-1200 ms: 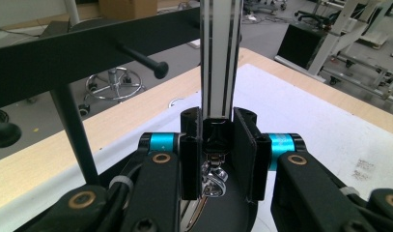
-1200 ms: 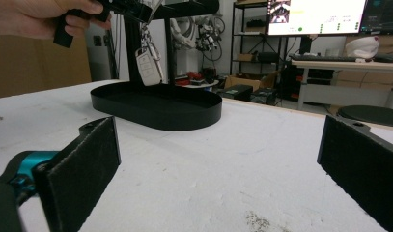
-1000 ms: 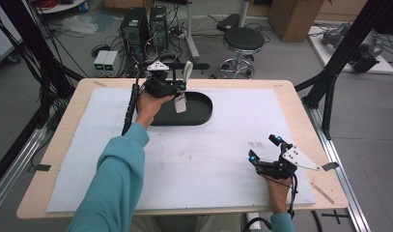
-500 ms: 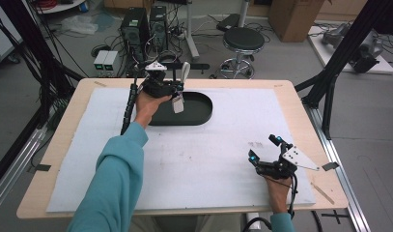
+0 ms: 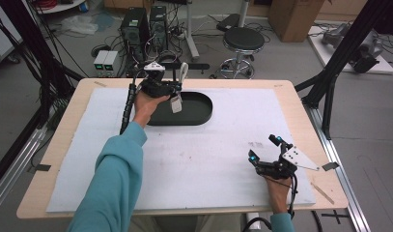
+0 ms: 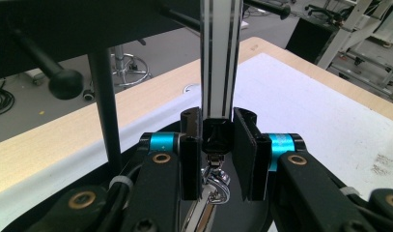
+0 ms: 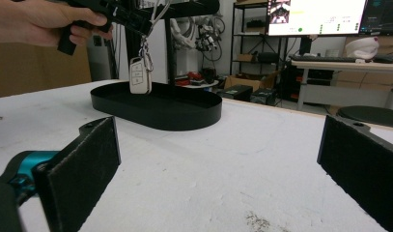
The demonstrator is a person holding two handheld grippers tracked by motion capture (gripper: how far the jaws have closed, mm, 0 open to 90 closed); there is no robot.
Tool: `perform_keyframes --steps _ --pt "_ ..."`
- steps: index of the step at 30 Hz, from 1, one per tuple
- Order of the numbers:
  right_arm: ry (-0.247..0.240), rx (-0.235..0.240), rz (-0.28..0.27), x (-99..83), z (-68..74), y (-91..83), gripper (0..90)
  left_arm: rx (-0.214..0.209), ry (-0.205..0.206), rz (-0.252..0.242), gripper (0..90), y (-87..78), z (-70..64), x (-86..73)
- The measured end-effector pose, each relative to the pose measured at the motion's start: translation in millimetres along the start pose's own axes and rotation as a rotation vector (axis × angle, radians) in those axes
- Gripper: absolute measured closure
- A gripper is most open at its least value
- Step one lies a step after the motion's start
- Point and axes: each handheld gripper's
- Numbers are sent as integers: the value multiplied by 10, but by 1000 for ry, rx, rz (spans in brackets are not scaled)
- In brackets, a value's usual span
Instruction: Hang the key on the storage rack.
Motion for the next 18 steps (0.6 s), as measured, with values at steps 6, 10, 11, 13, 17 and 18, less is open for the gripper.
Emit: perform_keyframes --steps 6,10,11,13,17,18 --pt "-1 1 0 0 -1 -1 7 11 -16 -3 738 -21 38 -14" --pt "3 0 3 0 1 -4 6 17 -18 -15 738 -35 39 -7" --pt "4 -1 3 0 1 -3 7 19 -17 -16 738 -35 38 -6" --pt "3 0 3 0 1 -3 7 23 -23 -20 738 -38 41 -5" --pt "0 1 -1 -1 0 -1 7 37 -41 -24 738 -40 65 -14" --pt "-1 1 -1 -1 0 -1 7 42 -39 -20 738 -33 60 -16"
Point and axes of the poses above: each handheld gripper's, and its own axes: y roughly forward along the jaws, x roughly out of its top, z roughly to its left, and after that the axes turned 9 degrees about -x, right-handed
